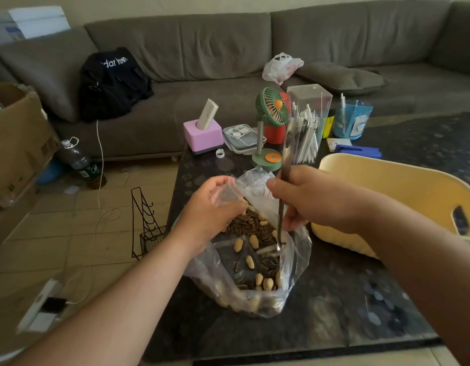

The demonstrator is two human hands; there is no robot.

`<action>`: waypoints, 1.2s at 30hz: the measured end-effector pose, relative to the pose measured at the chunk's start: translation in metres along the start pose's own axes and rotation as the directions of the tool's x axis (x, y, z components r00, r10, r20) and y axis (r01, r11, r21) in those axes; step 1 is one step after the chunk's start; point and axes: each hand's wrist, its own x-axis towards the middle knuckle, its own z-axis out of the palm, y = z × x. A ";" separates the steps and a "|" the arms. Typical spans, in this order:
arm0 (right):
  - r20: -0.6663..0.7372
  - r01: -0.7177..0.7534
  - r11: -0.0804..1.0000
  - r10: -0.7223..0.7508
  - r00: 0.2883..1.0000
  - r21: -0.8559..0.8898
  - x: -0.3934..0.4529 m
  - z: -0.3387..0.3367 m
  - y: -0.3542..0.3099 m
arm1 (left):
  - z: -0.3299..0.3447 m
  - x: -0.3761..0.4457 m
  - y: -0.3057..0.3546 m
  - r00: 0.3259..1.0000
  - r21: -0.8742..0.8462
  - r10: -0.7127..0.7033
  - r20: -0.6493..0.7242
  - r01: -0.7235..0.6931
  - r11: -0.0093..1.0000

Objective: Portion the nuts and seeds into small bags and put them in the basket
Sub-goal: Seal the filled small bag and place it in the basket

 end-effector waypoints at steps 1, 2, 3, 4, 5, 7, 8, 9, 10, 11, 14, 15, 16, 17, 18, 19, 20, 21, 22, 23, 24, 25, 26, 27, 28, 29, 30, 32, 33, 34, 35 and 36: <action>0.024 -0.006 1.000 0.007 1.000 -0.016 0.001 0.003 0.001 | 0.000 0.001 0.000 1.000 0.023 0.015 0.004 -0.016 1.000; 0.034 -0.009 0.999 0.010 0.999 -0.046 0.002 0.006 0.004 | 0.000 0.002 0.000 1.000 0.049 0.028 0.011 -0.028 0.998; 0.034 -0.011 0.997 0.014 0.999 -0.083 0.003 0.008 0.007 | 0.000 0.002 -0.001 0.999 0.069 0.038 0.019 -0.039 0.997; 0.029 -0.015 0.993 0.018 0.999 -0.114 0.004 0.009 0.009 | 0.000 0.003 -0.003 0.998 0.093 0.047 0.030 -0.050 0.994; 0.024 -0.015 0.991 0.018 1.000 -0.132 0.005 0.011 0.010 | -0.001 0.004 -0.005 0.997 0.129 0.061 0.047 -0.067 0.989; 0.016 -0.010 0.991 0.013 1.000 -0.134 0.005 0.013 0.012 | -0.005 0.005 -0.009 0.992 0.279 0.112 0.054 -0.122 0.952; 0.007 -0.004 0.991 0.005 1.000 -0.133 0.005 0.014 0.013 | -0.007 0.006 -0.012 0.987 0.381 0.156 0.043 -0.160 0.910; -0.006 0.004 0.990 -0.005 1.000 -0.139 0.005 0.015 0.014 | -0.009 0.008 -0.015 0.977 0.488 0.210 0.033 -0.199 0.850; -0.019 0.012 0.989 -0.015 1.000 -0.146 0.005 0.016 0.016 | -0.011 0.009 -0.017 0.963 0.586 0.268 0.034 -0.236 0.775; -0.028 0.017 0.990 -0.021 0.999 -0.141 0.006 0.017 0.017 | -0.013 0.009 -0.018 0.950 0.661 0.310 0.036 -0.256 0.705; -0.014 0.010 0.998 -0.011 1.000 -0.056 0.006 0.018 0.020 | -0.017 0.010 -0.018 0.950 0.753 0.313 0.020 -0.220 0.620; -0.004 0.005 1.000 -0.005 1.000 -0.029 0.006 0.019 0.021 | -0.018 0.010 -0.018 0.958 0.760 0.286 0.014 -0.196 0.619; 0.004 -0.001 1.000 0.001 1.000 0.002 0.006 0.020 0.021 | -0.019 0.010 -0.018 0.967 0.767 0.255 0.009 -0.170 0.619; 0.006 -0.007 1.000 0.007 1.000 0.030 0.005 0.021 0.022 | -0.020 0.011 -0.019 0.976 0.772 0.218 0.004 -0.142 0.620; 0.000 -0.014 0.999 0.014 1.000 0.047 0.006 0.022 0.023 | -0.021 0.011 -0.019 0.986 0.762 0.168 -0.002 -0.108 0.639; -0.015 -0.020 0.999 0.020 1.000 0.039 0.006 0.022 0.025 | -0.021 0.011 -0.019 0.994 0.733 0.108 -0.007 -0.068 0.676; -0.038 -0.020 1.000 0.020 0.999 0.006 0.007 0.021 0.026 | -0.020 0.011 -0.019 0.998 0.683 0.057 -0.008 -0.036 0.730; -0.065 -0.014 0.999 0.012 0.998 -0.041 0.007 0.018 0.026 | -0.019 0.010 -0.020 1.000 0.625 0.016 -0.005 -0.010 0.781; -0.087 -0.007 0.997 0.000 0.996 -0.082 0.008 0.016 0.026 | -0.017 0.009 -0.021 1.000 0.577 -0.012 0.001 0.009 0.816; -0.101 -0.004 0.994 -0.007 0.995 -0.105 0.008 0.014 0.026 | -0.014 0.008 -0.022 0.999 0.557 -0.037 0.004 0.028 0.830; -0.103 -0.002 0.994 -0.009 0.995 -0.110 0.008 0.013 0.027 | -0.012 0.007 -0.022 0.998 0.538 -0.062 0.009 0.048 0.841; -0.096 0.001 0.995 -0.011 0.995 -0.095 0.008 0.014 0.027 | -0.009 0.006 -0.022 0.995 0.498 -0.100 0.011 0.081 0.863; -0.089 0.006 0.997 -0.013 0.996 -0.076 0.008 0.016 0.028 | -0.006 0.005 -0.022 0.989 0.428 -0.146 0.017 0.125 0.895; -0.086 0.008 0.997 -0.015 0.996 -0.079 0.009 0.018 0.029 | -0.003 0.004 -0.021 0.981 0.360 -0.192 0.031 0.168 0.918; -0.086 0.006 0.994 -0.016 0.996 -0.112 0.010 0.019 0.031 | -0.001 0.003 -0.019 0.975 0.315 -0.219 0.044 0.194 0.929; -0.089 0.001 0.987 -0.016 0.996 -0.162 0.010 0.019 0.031 | 0.000 0.002 -0.019 0.973 0.293 -0.223 0.051 0.199 0.935; -0.101 -0.002 0.978 -0.019 0.995 -0.208 0.009 0.018 0.031 | 0.000 0.003 -0.019 0.974 0.275 -0.221 0.046 0.201 0.940; -0.160 0.011 0.969 -0.052 0.986 -0.248 0.007 0.013 0.029 | -0.001 0.003 -0.018 0.977 0.233 -0.210 0.021 0.200 0.952; -0.210 0.026 0.971 -0.078 0.975 -0.239 0.006 0.010 0.027 | -0.003 0.004 -0.017 0.977 0.209 -0.211 0.007 0.205 0.956; -0.266 0.046 0.976 -0.103 0.959 -0.211 0.005 0.008 0.025 | -0.004 0.003 -0.016 0.977 0.187 -0.212 -0.011 0.210 0.960; -0.311 0.068 0.982 -0.122 0.943 -0.178 0.004 0.008 0.024 | -0.005 0.004 -0.015 0.978 0.165 -0.209 -0.026 0.210 0.964; -0.332 0.090 0.982 -0.141 0.932 -0.165 0.004 0.010 0.024 | -0.005 0.004 -0.013 0.979 0.133 -0.200 -0.037 0.204 0.970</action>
